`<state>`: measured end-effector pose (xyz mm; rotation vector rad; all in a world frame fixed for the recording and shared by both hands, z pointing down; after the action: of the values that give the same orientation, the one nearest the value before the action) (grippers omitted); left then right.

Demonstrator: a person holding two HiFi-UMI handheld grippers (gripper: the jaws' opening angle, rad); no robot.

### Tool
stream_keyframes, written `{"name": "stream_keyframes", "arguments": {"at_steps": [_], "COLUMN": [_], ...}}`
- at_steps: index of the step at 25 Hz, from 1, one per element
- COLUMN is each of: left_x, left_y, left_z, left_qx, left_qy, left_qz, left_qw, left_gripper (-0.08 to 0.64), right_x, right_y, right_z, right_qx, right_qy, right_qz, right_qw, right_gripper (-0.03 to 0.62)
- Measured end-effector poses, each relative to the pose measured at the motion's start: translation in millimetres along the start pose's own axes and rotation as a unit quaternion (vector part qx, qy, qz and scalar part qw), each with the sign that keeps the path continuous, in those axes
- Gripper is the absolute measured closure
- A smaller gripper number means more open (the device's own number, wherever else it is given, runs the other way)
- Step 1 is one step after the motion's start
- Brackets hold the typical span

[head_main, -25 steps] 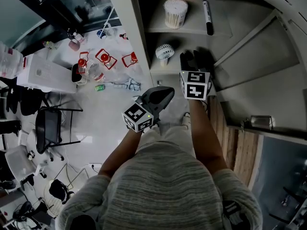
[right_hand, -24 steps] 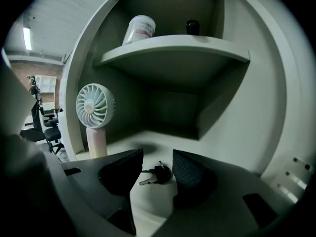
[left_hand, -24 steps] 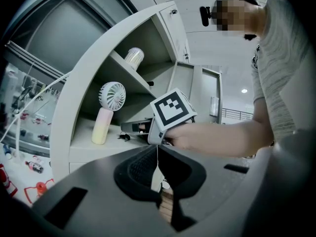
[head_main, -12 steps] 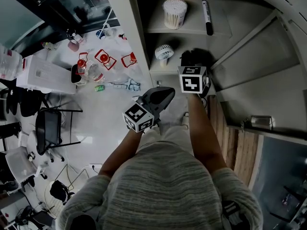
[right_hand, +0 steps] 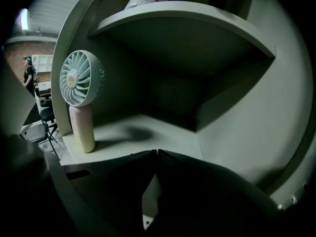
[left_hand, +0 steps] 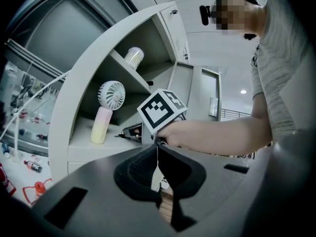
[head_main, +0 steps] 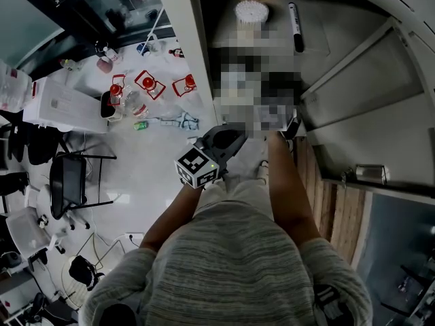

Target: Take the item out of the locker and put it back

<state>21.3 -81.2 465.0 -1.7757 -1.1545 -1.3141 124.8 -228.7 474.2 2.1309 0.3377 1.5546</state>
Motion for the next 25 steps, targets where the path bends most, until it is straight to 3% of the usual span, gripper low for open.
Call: {"name": "stream_keyframes", "arguments": {"at_steps": [5,16,25], "left_x": [-2,-6,-9], "left_y": [-1,3,8], "left_z": [1,5,8], "left_qx": [0.000,0.006,0.008], "left_qy": [0.003,0.008,0.013], "left_qz": [0.001,0.006,0.010], "left_qw": [1.0000,0.9999,0.9998], "left_gripper": [0.551,0.551,0.551], "right_x": [-5,-51,-77], "right_y": [-5,-42,-82], "right_z": [0,12,25], "right_qx": [0.000,0.005,-0.060], "right_qy": [0.002,0.017,0.082], "right_qz": [0.017,0.116,0.181], "right_qw": [1.000,0.993,0.978], "right_gripper": [0.565,0.565,0.565]}}
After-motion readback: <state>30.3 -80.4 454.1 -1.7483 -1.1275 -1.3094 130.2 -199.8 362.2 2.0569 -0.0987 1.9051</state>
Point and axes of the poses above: the fingertips, and each gripper's own axes: y forward along the fingers, z to its right, x out of its underside, the point moved 3 cm from there along -y, backward along the fingers, and after that the axes turned 3 degrees about z, right-handed, at the moved point
